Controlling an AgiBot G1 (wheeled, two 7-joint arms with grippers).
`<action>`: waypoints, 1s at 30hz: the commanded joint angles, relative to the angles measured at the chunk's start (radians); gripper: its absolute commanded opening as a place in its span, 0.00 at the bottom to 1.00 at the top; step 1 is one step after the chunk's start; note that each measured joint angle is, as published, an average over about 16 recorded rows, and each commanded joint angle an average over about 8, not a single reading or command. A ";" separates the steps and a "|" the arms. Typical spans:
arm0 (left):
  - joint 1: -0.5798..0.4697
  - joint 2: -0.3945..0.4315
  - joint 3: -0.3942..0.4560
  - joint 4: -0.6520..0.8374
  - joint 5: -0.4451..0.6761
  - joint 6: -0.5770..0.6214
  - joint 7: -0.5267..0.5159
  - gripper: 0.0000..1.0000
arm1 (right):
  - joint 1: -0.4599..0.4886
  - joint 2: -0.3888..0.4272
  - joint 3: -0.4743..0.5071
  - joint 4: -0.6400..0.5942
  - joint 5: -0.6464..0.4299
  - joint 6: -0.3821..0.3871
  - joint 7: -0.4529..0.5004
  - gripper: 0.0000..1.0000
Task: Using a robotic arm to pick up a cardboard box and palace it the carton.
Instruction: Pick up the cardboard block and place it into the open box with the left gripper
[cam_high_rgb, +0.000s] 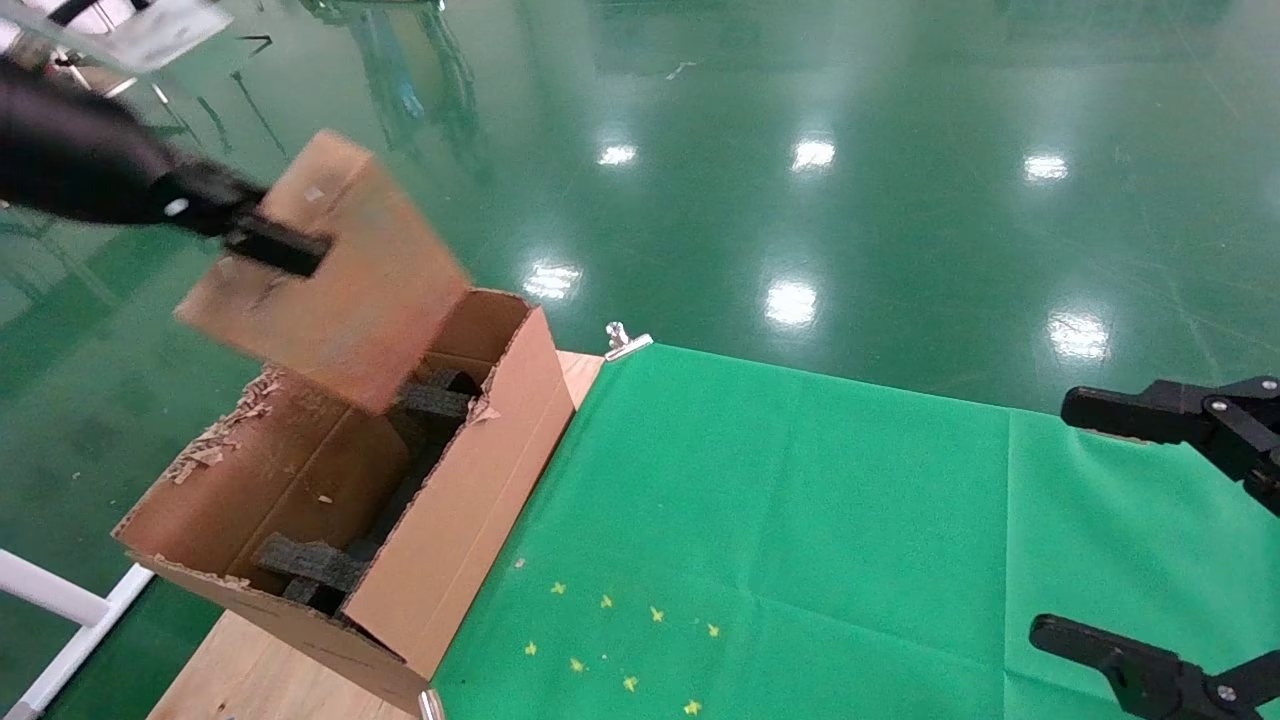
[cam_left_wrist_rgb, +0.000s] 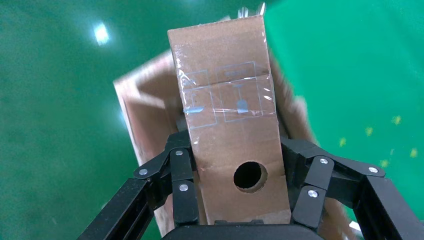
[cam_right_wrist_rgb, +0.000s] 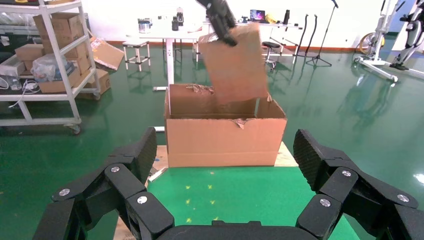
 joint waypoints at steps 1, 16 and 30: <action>0.009 -0.021 0.017 0.038 0.021 -0.003 0.041 0.00 | 0.000 0.000 0.000 0.000 0.000 0.000 0.000 1.00; 0.204 0.028 0.062 0.457 0.006 -0.214 0.297 0.00 | 0.000 0.000 0.000 0.000 0.000 0.000 0.000 1.00; 0.296 0.146 0.072 0.786 0.010 -0.370 0.444 0.00 | 0.000 0.000 0.000 0.000 0.000 0.000 0.000 1.00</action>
